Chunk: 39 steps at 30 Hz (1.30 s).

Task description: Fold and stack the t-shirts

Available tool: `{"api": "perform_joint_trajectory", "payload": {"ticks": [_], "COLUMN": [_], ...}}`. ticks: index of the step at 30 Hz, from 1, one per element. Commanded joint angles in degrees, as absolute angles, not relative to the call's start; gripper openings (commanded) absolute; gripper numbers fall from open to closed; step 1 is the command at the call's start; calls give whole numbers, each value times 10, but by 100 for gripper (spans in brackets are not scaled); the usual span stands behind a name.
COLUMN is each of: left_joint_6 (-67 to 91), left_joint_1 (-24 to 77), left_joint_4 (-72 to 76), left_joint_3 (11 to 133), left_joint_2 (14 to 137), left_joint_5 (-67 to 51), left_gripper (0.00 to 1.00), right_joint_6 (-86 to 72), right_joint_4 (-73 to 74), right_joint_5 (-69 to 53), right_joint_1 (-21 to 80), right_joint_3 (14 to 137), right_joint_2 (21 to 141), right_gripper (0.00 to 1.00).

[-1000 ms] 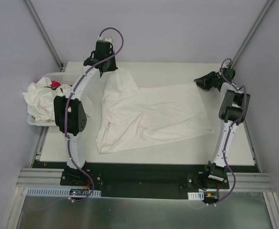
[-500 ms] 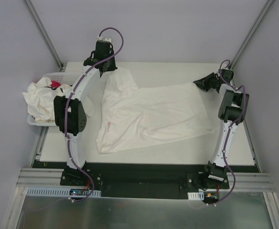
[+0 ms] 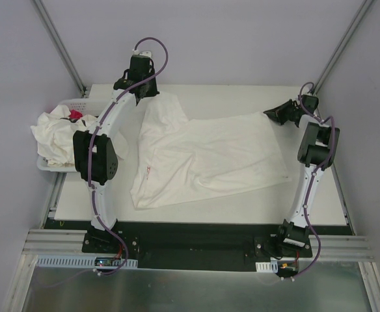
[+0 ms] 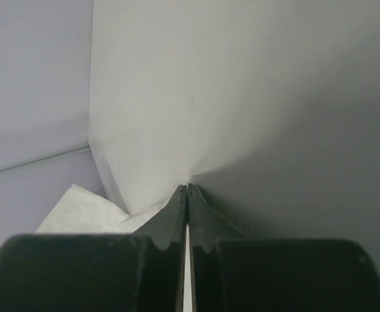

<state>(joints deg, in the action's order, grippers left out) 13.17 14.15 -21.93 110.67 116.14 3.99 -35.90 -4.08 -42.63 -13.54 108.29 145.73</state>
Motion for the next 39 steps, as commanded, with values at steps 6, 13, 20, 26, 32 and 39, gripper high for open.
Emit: {"api": "perform_joint_trajectory", "payload": {"ticks": [6,13,20,26,32,39], "left_joint_6": [116,109,106,101,97,95], "left_joint_1": [134,134,134,134,134,134], "left_joint_4": [-213,-213,-213,-213,-213,-213], "left_joint_3": [1120,1135,1142,1146,1158,1156], "left_joint_2": [1153,1151,1145,1140,1139,1122], "left_joint_5": [66,70,69,73,69,68], "left_gripper": [0,0,0,0,0,0], "right_joint_6": [-370,-372,-373,-374,-379,-379], "right_joint_4": [-43,-46,-50,-54,-55,-57], "right_joint_5": [-423,-433,-442,-447,-455,-461], "right_joint_1": [-162,-173,-178,-179,-179,-179], "right_joint_3": [1076,1071,1061,1059,1061,1049], "right_joint_2": [1432,1420,1409,1405,1400,1379], "right_gripper": [1,1,1,1,1,1]}}
